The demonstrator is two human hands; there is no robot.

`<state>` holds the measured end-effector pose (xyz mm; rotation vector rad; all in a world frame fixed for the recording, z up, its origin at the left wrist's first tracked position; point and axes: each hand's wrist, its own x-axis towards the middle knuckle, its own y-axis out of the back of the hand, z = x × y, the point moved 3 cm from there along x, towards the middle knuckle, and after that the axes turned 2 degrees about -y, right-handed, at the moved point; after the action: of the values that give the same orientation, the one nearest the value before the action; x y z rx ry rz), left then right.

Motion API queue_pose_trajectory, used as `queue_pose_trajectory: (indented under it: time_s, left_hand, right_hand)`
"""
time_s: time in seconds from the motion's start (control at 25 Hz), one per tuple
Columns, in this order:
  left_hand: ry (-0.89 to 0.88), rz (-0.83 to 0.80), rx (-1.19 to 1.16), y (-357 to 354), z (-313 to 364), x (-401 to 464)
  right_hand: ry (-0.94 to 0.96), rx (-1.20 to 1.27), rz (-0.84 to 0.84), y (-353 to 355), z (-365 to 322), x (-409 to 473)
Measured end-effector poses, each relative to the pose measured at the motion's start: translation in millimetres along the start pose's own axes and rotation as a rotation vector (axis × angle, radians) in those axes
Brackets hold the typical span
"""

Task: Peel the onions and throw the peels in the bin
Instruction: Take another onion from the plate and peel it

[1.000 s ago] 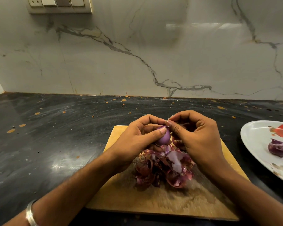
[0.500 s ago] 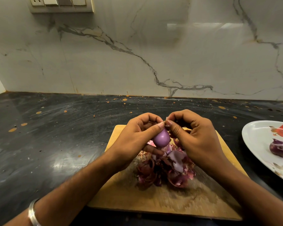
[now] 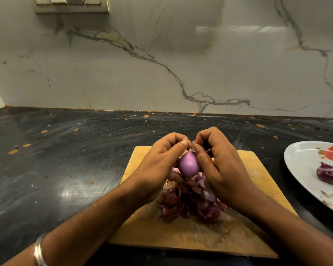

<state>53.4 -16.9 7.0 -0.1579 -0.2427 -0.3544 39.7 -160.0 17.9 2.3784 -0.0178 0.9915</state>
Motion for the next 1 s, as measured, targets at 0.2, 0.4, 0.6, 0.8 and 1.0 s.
queue_pose_trajectory:
  time_s: [0.2,0.4,0.6,0.8,1.0]
  left_hand:
    - [0.016,-0.03,-0.002,2.3,0.9,-0.8]
    - [-0.069,0.0,0.176,4.4,2.5,1.2]
    - [-0.28,0.075,0.549,11.1,10.1,2.3]
    - [-0.352,0.09,0.784,11.1,13.4,-0.9]
    - [-0.337,0.142,0.72,6.5,11.1,-1.7]
  right_hand:
    - [-0.089,0.082,0.031,4.2,8.9,2.3]
    - [-0.096,0.086,0.011,4.5,11.0,1.6]
    - [-0.012,-0.046,0.009,4.6,7.8,1.7]
    - [-0.004,-0.074,-0.031,3.3,9.2,1.6]
    - [-0.022,-0.059,-0.019,0.4,9.0,0.3]
